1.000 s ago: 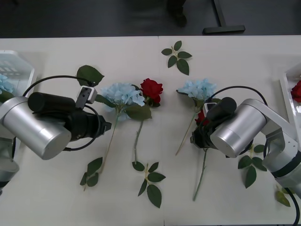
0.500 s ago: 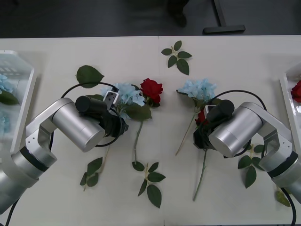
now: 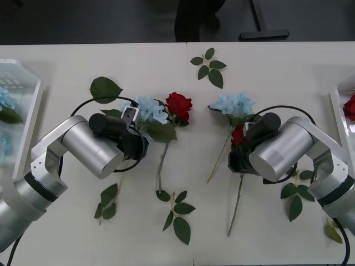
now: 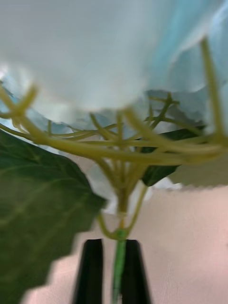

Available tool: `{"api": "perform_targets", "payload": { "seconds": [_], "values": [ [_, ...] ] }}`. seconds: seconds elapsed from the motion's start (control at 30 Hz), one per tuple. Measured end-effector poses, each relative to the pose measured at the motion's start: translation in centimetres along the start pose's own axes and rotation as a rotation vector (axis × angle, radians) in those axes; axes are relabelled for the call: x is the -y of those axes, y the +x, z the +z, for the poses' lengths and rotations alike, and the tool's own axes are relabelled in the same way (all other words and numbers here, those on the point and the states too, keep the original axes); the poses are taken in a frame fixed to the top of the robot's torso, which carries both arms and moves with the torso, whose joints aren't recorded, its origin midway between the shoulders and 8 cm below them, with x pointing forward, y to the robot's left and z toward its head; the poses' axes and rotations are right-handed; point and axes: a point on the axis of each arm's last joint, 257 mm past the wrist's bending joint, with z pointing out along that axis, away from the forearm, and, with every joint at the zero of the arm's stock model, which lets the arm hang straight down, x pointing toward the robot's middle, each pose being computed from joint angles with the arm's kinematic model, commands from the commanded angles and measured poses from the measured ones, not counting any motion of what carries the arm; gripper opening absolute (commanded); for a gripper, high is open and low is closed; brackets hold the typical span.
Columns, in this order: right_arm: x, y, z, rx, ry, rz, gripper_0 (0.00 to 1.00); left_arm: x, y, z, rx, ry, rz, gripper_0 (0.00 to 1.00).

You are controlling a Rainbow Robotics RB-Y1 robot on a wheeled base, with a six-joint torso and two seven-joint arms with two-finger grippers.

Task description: Place the red flowers into the right box and the blue flowers into the left box. If a person shows an open palm, hand one flower to the person first, then continue sorting.

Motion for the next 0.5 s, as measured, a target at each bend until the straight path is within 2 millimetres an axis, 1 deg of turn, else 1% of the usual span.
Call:
{"api": "perform_targets", "payload": {
  "seconds": [0.07,0.13,0.23,0.3,0.37,0.43,0.5],
  "values": [
    [0.2,-0.5,-0.6,-0.014,-0.012,0.026,0.00,-0.2,-0.2,-0.1,0.005,-0.003,0.004,0.00],
    [1.0,-1.3,-1.4,-0.027,-0.009,0.052,0.00,-0.7,-0.7,-0.7,0.019,-0.009,0.017,0.00],
    [3.1,-3.3,-3.1,-0.029,0.009,0.088,0.00,-2.1,-1.1,-2.8,0.010,-0.036,0.046,0.00],
    [5.0,-4.9,-4.5,-0.024,0.019,0.122,0.00,-3.3,-1.2,-5.1,-0.010,-0.052,0.053,0.00],
    [7.0,-6.6,-6.0,-0.005,0.028,0.159,0.00,-4.9,-2.0,-7.7,-0.006,-0.069,0.047,0.00],
    [9.6,-8.4,-7.7,0.023,0.048,0.191,0.00,-7.0,-2.7,-10.6,0.013,-0.091,0.025,0.00],
    [12.5,-9.8,-9.1,0.050,0.082,0.182,0.00,-8.9,-3.1,-13.5,0.035,-0.110,-0.001,0.00]
  ]
}}
